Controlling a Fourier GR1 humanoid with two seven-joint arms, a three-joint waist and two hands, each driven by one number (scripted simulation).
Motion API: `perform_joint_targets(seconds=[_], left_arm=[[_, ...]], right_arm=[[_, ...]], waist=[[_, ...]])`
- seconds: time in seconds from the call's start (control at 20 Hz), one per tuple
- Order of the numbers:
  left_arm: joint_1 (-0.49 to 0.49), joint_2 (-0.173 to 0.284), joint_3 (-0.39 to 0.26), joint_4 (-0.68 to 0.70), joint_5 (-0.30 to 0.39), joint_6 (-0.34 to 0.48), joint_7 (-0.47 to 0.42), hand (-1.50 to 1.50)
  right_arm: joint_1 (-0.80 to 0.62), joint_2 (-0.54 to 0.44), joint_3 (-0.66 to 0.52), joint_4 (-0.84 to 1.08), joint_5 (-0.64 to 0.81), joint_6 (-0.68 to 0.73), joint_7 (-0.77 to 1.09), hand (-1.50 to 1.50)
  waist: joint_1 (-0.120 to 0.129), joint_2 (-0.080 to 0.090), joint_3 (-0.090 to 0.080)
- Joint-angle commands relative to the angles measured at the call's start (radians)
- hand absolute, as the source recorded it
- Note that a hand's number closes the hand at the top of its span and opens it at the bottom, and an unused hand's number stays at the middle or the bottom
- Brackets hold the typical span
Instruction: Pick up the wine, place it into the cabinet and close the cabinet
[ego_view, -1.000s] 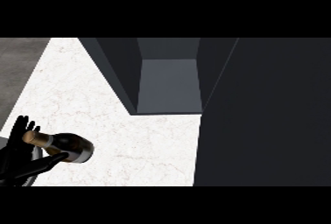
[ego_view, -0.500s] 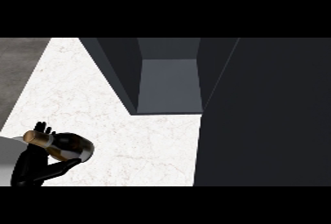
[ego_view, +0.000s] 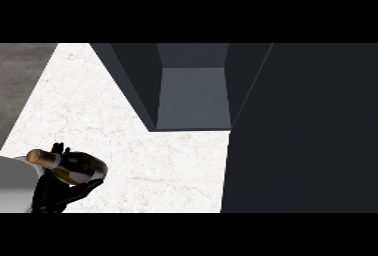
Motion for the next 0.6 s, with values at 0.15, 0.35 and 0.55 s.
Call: perform_joint_targets(seconds=[0.15, 0.35, 0.55], left_arm=[[-0.053, 0.011, 0.079, 0.082, 0.119, -0.037, -0.020, -1.50], [-0.065, -0.027, 0.058, 0.122, 0.125, -0.059, -0.085, -1.50], [-0.100, -0.010, 0.052, 0.163, 0.134, -0.072, -0.077, -1.50]], right_arm=[[0.077, -0.021, 0.002, -0.239, -0.026, -0.010, 0.054, -1.50], [0.067, -0.013, 0.030, -0.235, -0.010, -0.028, 0.080, -1.50], [0.045, -0.027, 0.000, -0.270, -0.033, -0.035, 0.126, -1.50]], waist=[[-0.002, -0.002, 0.001], [0.002, 0.000, 0.000], [0.001, 0.000, 0.000]])
